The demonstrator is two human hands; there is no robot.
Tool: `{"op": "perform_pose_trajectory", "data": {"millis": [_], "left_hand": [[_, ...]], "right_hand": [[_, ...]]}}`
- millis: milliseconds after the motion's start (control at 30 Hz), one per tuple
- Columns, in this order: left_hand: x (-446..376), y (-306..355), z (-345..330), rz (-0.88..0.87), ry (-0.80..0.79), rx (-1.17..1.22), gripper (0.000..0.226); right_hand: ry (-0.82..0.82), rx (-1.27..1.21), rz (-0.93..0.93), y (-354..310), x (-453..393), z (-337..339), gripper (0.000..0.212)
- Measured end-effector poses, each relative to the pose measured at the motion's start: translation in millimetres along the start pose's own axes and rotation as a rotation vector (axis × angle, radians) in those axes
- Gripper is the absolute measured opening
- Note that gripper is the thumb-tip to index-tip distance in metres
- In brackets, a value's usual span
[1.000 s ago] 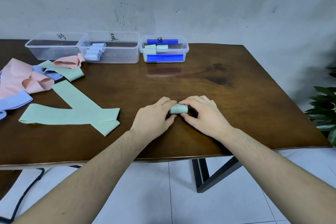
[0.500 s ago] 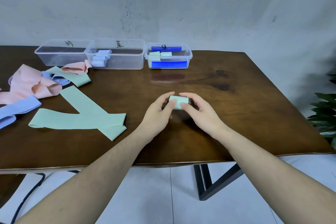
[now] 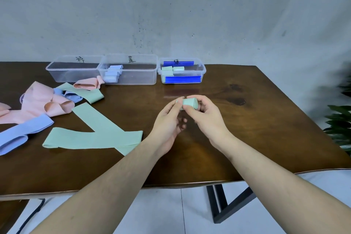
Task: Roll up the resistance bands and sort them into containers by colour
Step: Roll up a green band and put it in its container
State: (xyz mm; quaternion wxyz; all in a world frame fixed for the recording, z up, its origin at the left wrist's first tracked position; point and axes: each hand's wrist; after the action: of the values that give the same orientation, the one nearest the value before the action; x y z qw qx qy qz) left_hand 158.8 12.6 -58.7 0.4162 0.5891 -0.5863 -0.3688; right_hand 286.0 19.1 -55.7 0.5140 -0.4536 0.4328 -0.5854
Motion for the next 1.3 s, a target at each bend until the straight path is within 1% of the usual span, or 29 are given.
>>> {"op": "perform_pose_trajectory", "data": {"millis": [67, 167, 300, 400, 467, 500, 600, 667, 767, 867, 933, 1000, 1067, 1133, 1200, 1267, 1300], "left_hand": [[-4.4, 2.6, 0.7, 0.051, 0.032, 0.026, 0.03], [-11.7, 9.3, 4.0, 0.171, 0.026, 0.113, 0.04], [-19.9, 15.7, 11.1, 0.22, -0.005, 0.184, 0.048], [-23.5, 20.5, 15.5, 0.234, -0.055, 0.273, 0.046], [-25.9, 23.3, 17.3, 0.237, -0.072, 0.297, 0.044], [-26.2, 24.2, 17.3, 0.237, -0.073, 0.307, 0.043], [-27.6, 24.8, 10.8, 0.253, -0.046, 0.345, 0.044], [-30.5, 23.4, 2.6, 0.263, -0.007, 0.336, 0.044], [-37.5, 21.2, -5.5, 0.274, 0.023, 0.285, 0.041], [-46.2, 20.0, -6.6, 0.234, -0.018, 0.13, 0.035], [-53.0, 19.4, -7.6, 0.168, -0.045, 0.032, 0.039], [-61.0, 20.2, -10.0, 0.068, -0.065, -0.019, 0.044], [-66.6, 25.1, -14.5, -0.054, -0.141, -0.067, 0.043], [-70.3, 31.6, -20.5, -0.159, -0.244, -0.107, 0.033], [-75.6, 36.8, -25.3, -0.198, -0.346, -0.183, 0.026], [-84.9, 40.8, -32.6, -0.198, -0.403, -0.317, 0.032], [-91.2, 42.7, -37.5, -0.205, -0.407, -0.376, 0.034]], "right_hand": [[0.008, -0.037, 0.014, -4.8, 0.5, -6.5, 0.028], [-0.034, -0.039, 0.059, -10.7, 2.0, -10.6, 0.037], [-0.052, 0.12, 0.139, -17.0, -1.4, -10.1, 0.044], [-0.001, 0.3, 0.25, -22.8, -5.8, -7.9, 0.044], [0.003, 0.354, 0.307, -27.3, -8.1, -7.8, 0.043], [-0.022, 0.35, 0.313, -30.0, -8.3, -8.9, 0.043], [-0.081, 0.255, 0.254, -34.0, -10.4, -15.1, 0.041], [-0.061, 0.212, 0.227, -36.9, -12.9, -17.0, 0.039], [-0.043, 0.228, 0.228, -39.2, -17.9, -12.9, 0.036], [-0.065, 0.298, 0.242, -38.7, -24.6, -1.6, 0.034], [-0.067, 0.332, 0.23, -36.4, -31.5, 9.8, 0.034], [-0.088, 0.351, 0.219, -33.9, -39.1, 22.2, 0.033], [-0.105, 0.367, 0.214, -31.8, -48.3, 34.7, 0.033], [-0.114, 0.374, 0.2, -31.8, -58.0, 48.2, 0.033], [-0.127, 0.404, 0.197, -34.5, -68.4, 59.8, 0.035], [-0.144, 0.418, 0.21, -39.0, -80.3, 72.4, 0.035], [-0.151, 0.419, 0.221, -41.1, -87.4, 78.7, 0.035]]}}
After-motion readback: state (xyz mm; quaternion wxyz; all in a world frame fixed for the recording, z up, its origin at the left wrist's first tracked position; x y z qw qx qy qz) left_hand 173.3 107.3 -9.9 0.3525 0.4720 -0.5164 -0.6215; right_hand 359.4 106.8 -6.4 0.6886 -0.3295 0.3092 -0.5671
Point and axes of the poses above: each hand's wrist, its own x-axis away from the middle knuckle, its own z-axis out of the back of the hand, y = z × x, and after that the axes turned 14 degrees about -z, right-handed
